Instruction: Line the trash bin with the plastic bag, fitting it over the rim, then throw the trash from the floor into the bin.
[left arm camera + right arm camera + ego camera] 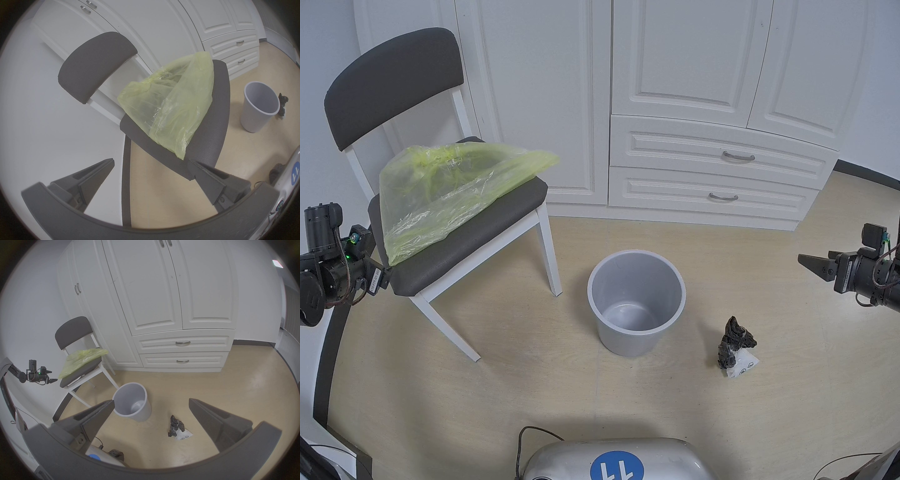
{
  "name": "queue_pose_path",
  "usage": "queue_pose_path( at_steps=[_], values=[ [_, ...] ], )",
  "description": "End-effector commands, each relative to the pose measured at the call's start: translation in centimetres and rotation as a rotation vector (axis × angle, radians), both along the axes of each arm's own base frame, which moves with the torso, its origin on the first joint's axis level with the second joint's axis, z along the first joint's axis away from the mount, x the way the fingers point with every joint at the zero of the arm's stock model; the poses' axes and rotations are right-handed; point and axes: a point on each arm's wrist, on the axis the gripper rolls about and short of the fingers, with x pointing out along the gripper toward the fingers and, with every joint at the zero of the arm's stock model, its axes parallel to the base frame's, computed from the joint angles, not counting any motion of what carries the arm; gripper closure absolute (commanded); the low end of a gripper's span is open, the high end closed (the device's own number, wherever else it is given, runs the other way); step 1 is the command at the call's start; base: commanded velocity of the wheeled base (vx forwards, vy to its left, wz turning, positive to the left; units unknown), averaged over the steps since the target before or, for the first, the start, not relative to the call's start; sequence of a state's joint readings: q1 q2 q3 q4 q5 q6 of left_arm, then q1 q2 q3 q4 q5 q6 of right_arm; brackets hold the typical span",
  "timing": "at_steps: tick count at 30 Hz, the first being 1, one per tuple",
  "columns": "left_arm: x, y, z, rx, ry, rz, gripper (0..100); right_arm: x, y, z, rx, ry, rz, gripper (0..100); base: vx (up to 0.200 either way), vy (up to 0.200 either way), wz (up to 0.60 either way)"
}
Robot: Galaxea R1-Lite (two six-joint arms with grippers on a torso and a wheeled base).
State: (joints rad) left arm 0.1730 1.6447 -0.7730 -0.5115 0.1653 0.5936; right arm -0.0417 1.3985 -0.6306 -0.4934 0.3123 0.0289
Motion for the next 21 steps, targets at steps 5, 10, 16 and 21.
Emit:
queue_pose_path(
  at_steps=[5,10,16,21],
  values=[
    [0.7,-0.5,-0.3,-0.003,0.007,-0.017,0,0.1,0.0,0.0,0.000,-0.001,-0.001,0,0.000,0.000,0.00],
    [2.5,-0.2,0.0,-0.001,-0.012,-0.013,0,0.0,-0.2,0.0,0.000,-0.001,-0.010,0,0.000,0.000,0.00],
    [3.6,-0.4,-0.4,0.009,-0.004,0.005,0,0.0,-0.8,0.2,0.006,-0.011,-0.014,0,0.000,0.000,0.00],
    [3.5,-0.9,-0.8,0.006,0.011,-0.010,0,0.0,-0.8,0.3,0.009,-0.018,-0.007,0,0.000,0.000,0.00]
  ],
)
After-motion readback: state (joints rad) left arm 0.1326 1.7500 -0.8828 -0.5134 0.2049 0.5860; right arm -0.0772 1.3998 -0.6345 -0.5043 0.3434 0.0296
